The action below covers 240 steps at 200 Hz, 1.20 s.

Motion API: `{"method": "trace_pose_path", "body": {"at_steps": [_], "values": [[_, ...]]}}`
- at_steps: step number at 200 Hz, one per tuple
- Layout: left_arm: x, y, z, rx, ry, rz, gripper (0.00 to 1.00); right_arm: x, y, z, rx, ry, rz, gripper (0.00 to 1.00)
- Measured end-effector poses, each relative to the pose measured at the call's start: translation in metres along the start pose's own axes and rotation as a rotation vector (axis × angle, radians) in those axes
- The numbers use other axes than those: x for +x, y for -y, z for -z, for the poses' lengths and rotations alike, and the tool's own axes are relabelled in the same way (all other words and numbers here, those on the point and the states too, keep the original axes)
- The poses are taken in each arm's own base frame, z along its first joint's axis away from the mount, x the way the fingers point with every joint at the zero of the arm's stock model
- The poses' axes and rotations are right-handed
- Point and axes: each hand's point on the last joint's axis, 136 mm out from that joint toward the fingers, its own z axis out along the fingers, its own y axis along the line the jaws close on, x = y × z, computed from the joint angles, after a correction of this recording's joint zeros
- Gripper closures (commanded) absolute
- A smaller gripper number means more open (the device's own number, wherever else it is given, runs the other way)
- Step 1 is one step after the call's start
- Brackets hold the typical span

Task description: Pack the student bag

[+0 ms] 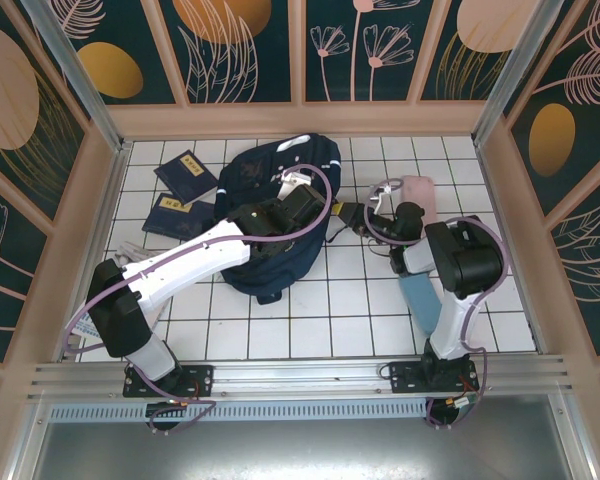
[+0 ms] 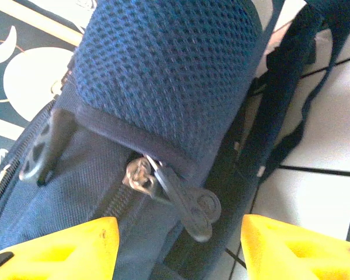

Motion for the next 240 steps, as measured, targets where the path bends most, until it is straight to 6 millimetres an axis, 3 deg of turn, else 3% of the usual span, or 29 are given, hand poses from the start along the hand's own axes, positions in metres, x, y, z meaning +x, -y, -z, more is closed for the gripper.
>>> {"method": "trace_pose_path", "body": {"at_steps": [56, 107, 151, 187, 240], "values": [[0.000, -0.001, 0.000, -0.003, 0.001, 0.002, 0.97, -0.010, -0.018, -0.018, -0.080, 0.009, -0.006, 0.37], [-0.002, -0.001, -0.001, -0.006, 0.007, 0.007, 0.97, -0.009, -0.021, -0.018, -0.099, 0.007, -0.032, 0.46], [-0.002, -0.002, -0.001, -0.006, 0.008, 0.007, 0.97, 0.011, -0.019, -0.007, -0.089, -0.027, -0.063, 0.55], [-0.003, -0.001, -0.001, -0.005, 0.011, 0.009, 0.97, 0.015, -0.027, -0.002, -0.096, -0.030, -0.059, 0.65], [-0.004, -0.001, -0.001, -0.005, 0.013, 0.012, 0.97, 0.010, -0.033, 0.000, -0.100, -0.009, -0.041, 0.67]]}}
